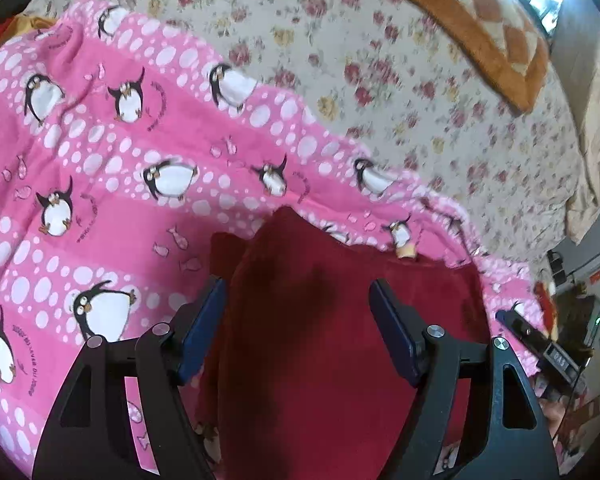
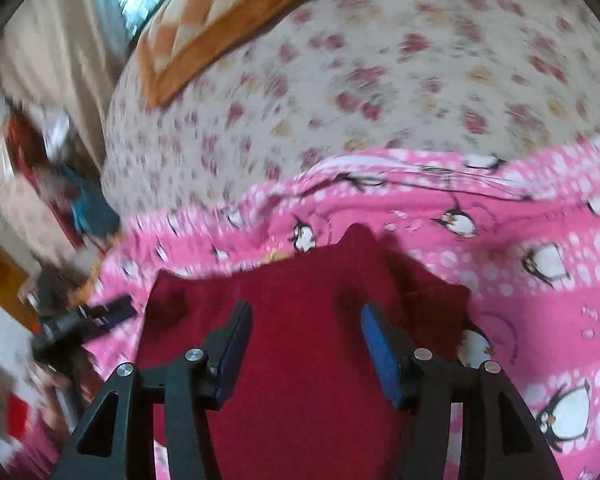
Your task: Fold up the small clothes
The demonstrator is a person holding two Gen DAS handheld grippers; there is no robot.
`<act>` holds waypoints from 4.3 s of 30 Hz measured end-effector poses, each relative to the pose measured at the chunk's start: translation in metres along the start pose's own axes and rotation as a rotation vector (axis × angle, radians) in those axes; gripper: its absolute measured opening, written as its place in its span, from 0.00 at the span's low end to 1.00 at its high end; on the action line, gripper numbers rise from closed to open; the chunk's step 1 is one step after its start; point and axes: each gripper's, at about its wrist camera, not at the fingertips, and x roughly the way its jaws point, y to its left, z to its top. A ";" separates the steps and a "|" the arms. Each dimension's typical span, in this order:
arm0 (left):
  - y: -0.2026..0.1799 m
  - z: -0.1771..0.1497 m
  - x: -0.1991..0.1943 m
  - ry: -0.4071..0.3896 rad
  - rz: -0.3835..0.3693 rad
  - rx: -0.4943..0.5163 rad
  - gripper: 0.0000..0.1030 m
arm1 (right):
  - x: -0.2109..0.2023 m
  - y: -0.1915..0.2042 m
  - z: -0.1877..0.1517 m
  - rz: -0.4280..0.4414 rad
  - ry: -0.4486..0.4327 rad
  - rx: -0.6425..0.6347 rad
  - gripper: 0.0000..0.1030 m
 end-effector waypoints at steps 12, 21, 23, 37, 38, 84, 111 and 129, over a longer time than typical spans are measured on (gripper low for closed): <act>0.019 -0.010 0.042 0.139 0.123 -0.025 0.72 | 0.082 -0.035 0.006 -0.221 0.097 0.096 0.54; 0.031 -0.059 -0.043 0.121 0.018 0.107 0.72 | -0.011 -0.017 -0.033 -0.128 0.070 0.048 0.62; 0.031 -0.076 -0.055 0.142 -0.004 0.154 0.72 | -0.027 -0.015 -0.050 -0.123 0.084 0.029 0.63; 0.012 -0.125 -0.037 0.194 -0.039 0.334 0.53 | -0.040 -0.013 -0.104 -0.096 0.126 0.056 0.63; 0.011 -0.123 -0.034 0.196 -0.054 0.330 0.43 | -0.039 -0.012 -0.104 -0.097 0.123 0.049 0.63; -0.015 -0.105 -0.006 0.098 0.124 0.237 0.50 | 0.092 0.013 -0.016 -0.362 0.117 -0.104 0.44; 0.010 -0.126 -0.046 0.040 0.003 0.070 0.51 | 0.093 0.135 -0.050 -0.162 0.185 -0.205 0.45; 0.032 -0.126 -0.017 -0.003 -0.151 -0.031 0.67 | 0.196 0.208 -0.051 -0.145 0.232 -0.390 0.55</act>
